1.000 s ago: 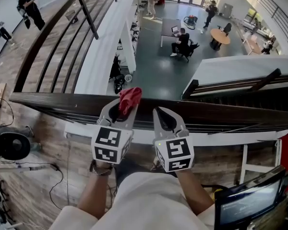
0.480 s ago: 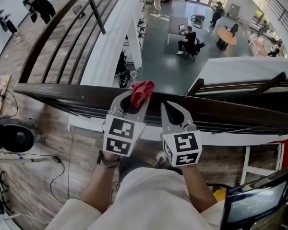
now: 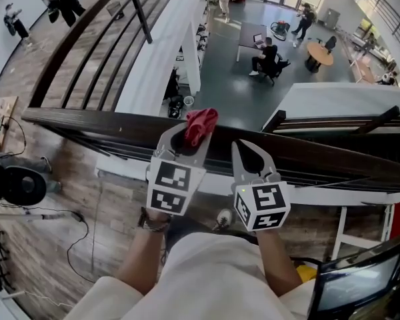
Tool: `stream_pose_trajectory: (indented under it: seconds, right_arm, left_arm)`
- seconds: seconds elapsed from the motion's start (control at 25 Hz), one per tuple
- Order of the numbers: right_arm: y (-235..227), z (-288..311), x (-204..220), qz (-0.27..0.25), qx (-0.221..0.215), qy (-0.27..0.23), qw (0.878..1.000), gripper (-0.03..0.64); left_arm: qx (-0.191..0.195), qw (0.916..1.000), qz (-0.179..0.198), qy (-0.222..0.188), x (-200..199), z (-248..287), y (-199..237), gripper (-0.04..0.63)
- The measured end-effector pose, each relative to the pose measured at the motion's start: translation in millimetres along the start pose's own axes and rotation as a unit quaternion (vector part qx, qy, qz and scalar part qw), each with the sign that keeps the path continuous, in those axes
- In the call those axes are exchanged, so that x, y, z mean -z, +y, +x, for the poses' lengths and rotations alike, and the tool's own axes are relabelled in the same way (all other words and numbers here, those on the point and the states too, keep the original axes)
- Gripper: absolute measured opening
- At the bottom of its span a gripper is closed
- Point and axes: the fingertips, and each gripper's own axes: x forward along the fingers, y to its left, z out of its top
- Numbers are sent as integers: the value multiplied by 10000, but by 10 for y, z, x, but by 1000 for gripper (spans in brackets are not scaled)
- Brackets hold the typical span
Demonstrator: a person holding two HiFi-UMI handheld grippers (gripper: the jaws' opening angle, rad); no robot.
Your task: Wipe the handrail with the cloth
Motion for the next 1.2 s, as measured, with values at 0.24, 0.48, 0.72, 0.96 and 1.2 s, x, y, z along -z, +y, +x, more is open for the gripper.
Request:
stream_pose_trajectory:
  seconds: [0.24,0.48,0.72,0.96,1.2]
  right_arm:
    - [-22,-18,-5,-27,32,-22,10000,2]
    - [-27,-31,-16,-69,56,-49,9999,2]
    - [-31,-40,-23,-73,79,-51,9999,2]
    - [-16,-37,-18,-71,66,-50,9999,3]
    - [-36,-57,-26,-68,80,-54,9999,3]
  left_arm:
    - [-46,9998,-195,-18,24,-43,104,127]
    - [-327,9987,-368,-124,57,-132,364,129]
    - [-535,9975,-449,-81,111,-223,562,129]
    - [-641,9963,-497,-293,128,-278,581,129]
    - [-619,9945,-677,-513,134,-328,552,129]
